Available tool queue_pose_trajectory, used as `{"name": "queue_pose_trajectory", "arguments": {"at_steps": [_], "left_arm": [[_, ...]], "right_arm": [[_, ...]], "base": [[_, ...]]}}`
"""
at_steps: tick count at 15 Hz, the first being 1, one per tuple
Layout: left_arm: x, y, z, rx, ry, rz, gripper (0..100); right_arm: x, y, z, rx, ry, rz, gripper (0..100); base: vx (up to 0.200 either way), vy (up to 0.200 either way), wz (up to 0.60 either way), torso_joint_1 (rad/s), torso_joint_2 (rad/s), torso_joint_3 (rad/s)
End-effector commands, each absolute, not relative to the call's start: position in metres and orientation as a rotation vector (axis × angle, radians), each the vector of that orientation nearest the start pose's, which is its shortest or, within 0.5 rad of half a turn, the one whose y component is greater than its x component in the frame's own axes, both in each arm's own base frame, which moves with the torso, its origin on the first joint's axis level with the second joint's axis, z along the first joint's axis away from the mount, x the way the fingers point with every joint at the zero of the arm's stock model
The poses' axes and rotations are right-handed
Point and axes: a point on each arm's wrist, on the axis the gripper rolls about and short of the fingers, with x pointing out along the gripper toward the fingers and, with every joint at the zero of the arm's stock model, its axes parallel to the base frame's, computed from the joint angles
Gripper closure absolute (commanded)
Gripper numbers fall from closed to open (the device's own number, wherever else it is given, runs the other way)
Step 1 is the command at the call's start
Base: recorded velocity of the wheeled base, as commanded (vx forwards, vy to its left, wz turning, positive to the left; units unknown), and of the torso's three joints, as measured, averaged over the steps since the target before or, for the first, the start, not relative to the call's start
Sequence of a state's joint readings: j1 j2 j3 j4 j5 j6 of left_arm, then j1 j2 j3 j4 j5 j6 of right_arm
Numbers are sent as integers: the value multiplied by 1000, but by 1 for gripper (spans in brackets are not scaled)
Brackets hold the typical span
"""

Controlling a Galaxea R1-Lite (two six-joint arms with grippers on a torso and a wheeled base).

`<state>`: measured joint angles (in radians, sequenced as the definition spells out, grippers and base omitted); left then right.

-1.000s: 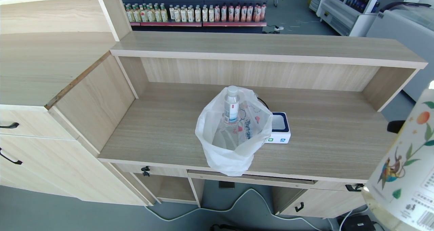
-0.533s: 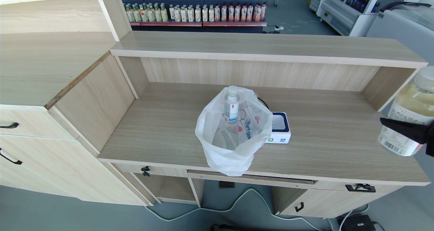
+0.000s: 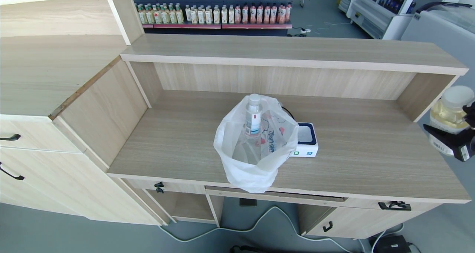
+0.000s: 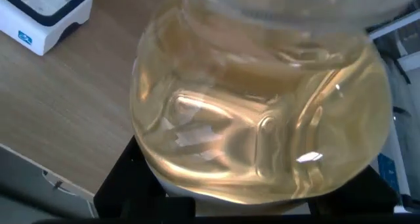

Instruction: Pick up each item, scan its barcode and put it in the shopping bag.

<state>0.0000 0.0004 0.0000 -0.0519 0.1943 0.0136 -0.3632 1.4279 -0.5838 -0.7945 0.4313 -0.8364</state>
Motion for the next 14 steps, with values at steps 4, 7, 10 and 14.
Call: {"name": "queue_pose_trajectory", "arguments": {"at_steps": [4,7,10,14], "left_arm": [[-23,4,81,7,-51,195,0],[-23,4,81,7,-51,195,0],[-23,4,81,7,-51,195,0],[-23,4,81,7,-51,195,0]], "right_arm": [[249,-78,204,-851,-55,79,100],[268,-61,200,-861,-112,147,100],[297,-62,173,-927,-161,157,100],[314,-64,147,-988,-176,207,100]], "base": [[0,0,600,1,1,0],[0,0,400,3,5,0],[0,0,0,0,0,0],[0,0,0,0,0,0]]}}
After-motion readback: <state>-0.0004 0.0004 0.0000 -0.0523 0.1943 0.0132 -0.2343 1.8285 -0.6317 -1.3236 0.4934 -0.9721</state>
